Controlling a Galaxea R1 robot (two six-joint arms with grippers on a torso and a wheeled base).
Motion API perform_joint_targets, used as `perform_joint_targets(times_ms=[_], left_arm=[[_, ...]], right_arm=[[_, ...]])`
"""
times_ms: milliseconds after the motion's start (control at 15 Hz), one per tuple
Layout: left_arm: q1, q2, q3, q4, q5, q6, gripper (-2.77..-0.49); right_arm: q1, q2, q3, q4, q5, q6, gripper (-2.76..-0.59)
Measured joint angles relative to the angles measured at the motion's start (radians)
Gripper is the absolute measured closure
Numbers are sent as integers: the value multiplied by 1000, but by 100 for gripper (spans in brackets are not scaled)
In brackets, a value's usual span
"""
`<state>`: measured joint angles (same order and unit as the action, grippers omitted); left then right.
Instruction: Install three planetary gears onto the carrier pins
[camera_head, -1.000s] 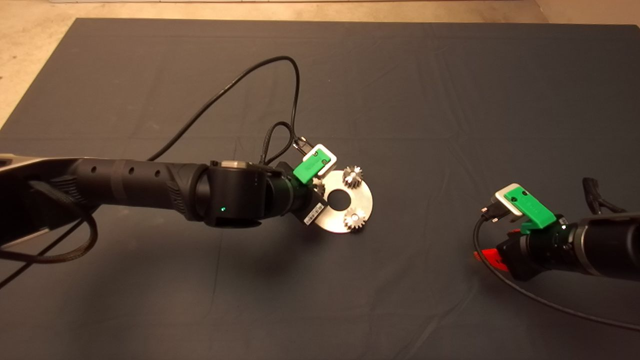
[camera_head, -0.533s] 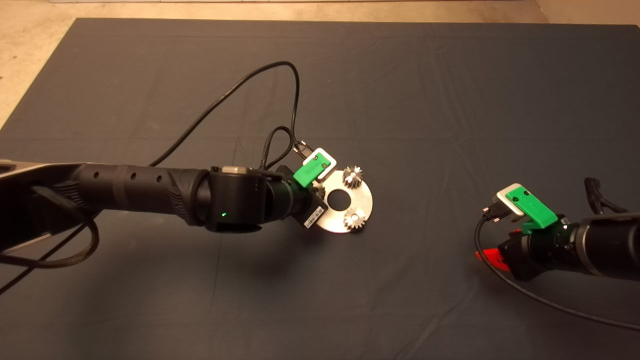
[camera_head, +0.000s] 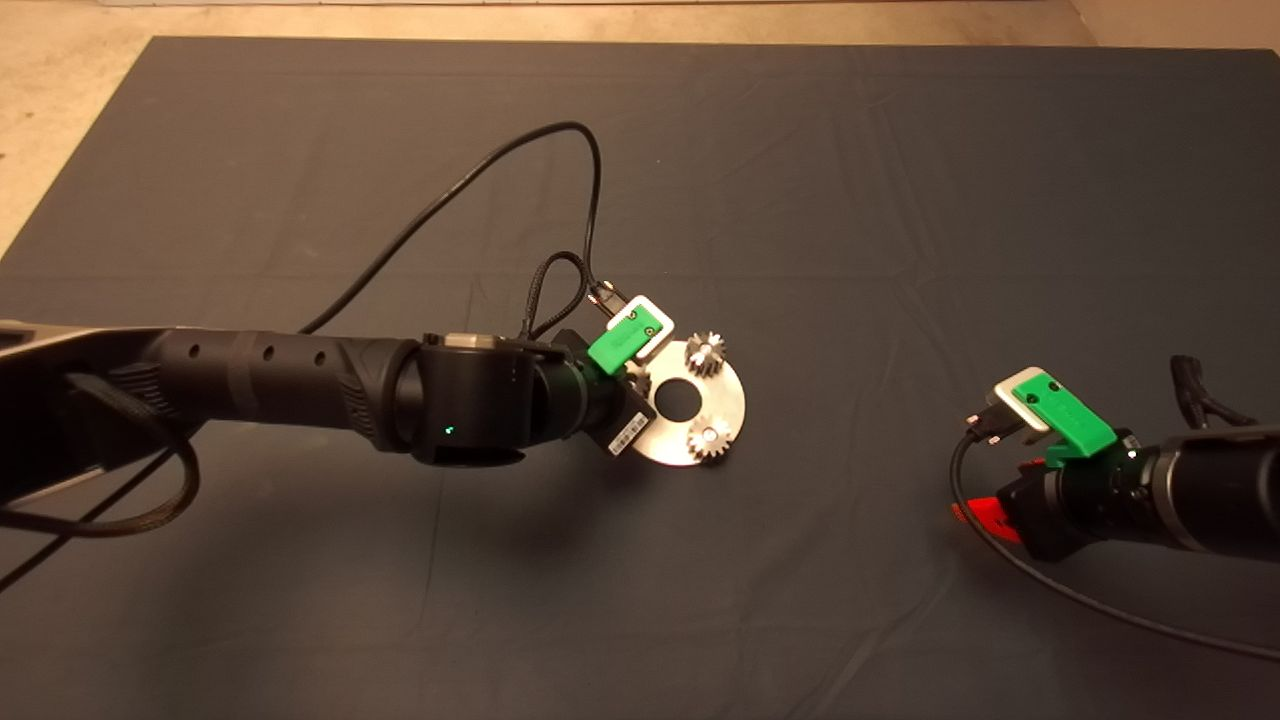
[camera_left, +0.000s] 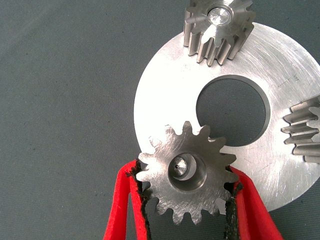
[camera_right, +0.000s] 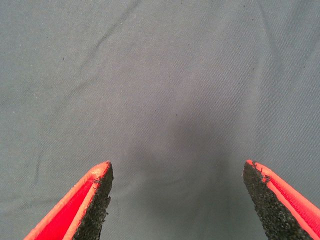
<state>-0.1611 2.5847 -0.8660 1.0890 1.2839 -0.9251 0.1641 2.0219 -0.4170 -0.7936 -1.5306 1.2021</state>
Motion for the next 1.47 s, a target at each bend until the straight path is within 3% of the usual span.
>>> perform_joint_targets(times_ms=[1467], left_arm=[[0,-6,-5,0,-2,8,-55]], right_arm=[[0,0,0,0,0,0,-192]])
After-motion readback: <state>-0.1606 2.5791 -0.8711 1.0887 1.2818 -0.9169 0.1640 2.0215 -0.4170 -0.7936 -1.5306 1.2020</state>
